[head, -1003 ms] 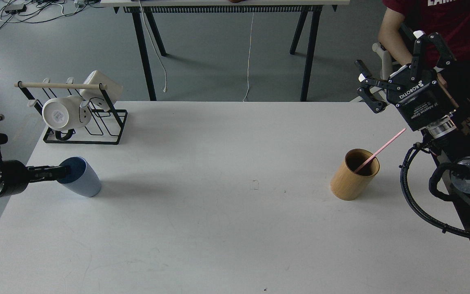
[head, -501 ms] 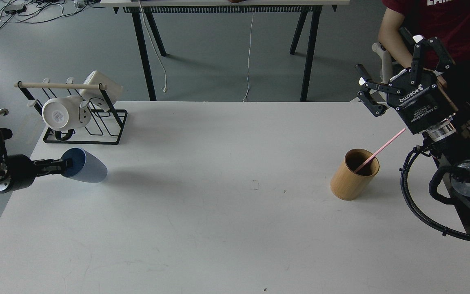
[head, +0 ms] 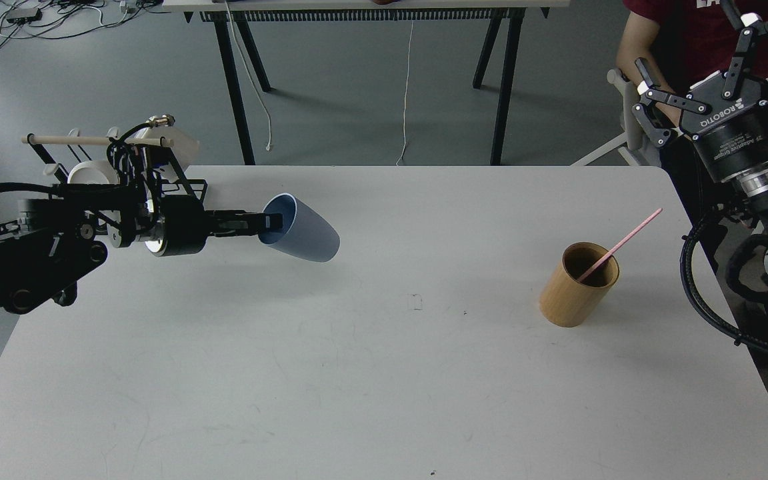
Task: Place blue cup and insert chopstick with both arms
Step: 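Lift the blue cup with the left gripper toward the table center, then lower the blue cup upright onto the table center with left gripper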
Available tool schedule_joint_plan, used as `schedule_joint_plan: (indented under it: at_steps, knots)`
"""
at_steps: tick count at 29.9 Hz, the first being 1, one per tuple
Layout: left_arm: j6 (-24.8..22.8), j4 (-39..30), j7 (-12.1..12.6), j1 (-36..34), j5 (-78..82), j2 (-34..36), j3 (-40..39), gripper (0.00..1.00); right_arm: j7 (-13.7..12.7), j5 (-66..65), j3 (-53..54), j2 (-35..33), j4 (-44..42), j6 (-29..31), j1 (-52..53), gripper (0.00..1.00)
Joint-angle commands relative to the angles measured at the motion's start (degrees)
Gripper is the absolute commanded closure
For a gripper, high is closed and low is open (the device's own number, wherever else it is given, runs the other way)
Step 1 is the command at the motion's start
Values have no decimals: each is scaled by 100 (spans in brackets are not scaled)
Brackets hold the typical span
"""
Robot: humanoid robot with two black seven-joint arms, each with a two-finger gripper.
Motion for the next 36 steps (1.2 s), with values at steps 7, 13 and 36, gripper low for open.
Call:
schedule_joint_plan:
  at_steps: [7, 13, 36]
  knots:
    - [-30, 1661, 0, -1090, 2, -1961, 1901, 95, 0, 2, -47, 35, -175, 0, -14, 3]
    - [-30, 1837, 0, -1196, 2, -2322, 2367, 95, 0, 2, -39, 79, -192, 0, 12, 3]
    - [-48, 1855, 0, -1213, 11, -2867, 2561, 94, 0, 2, -74, 88, -201, 0, 3, 3]
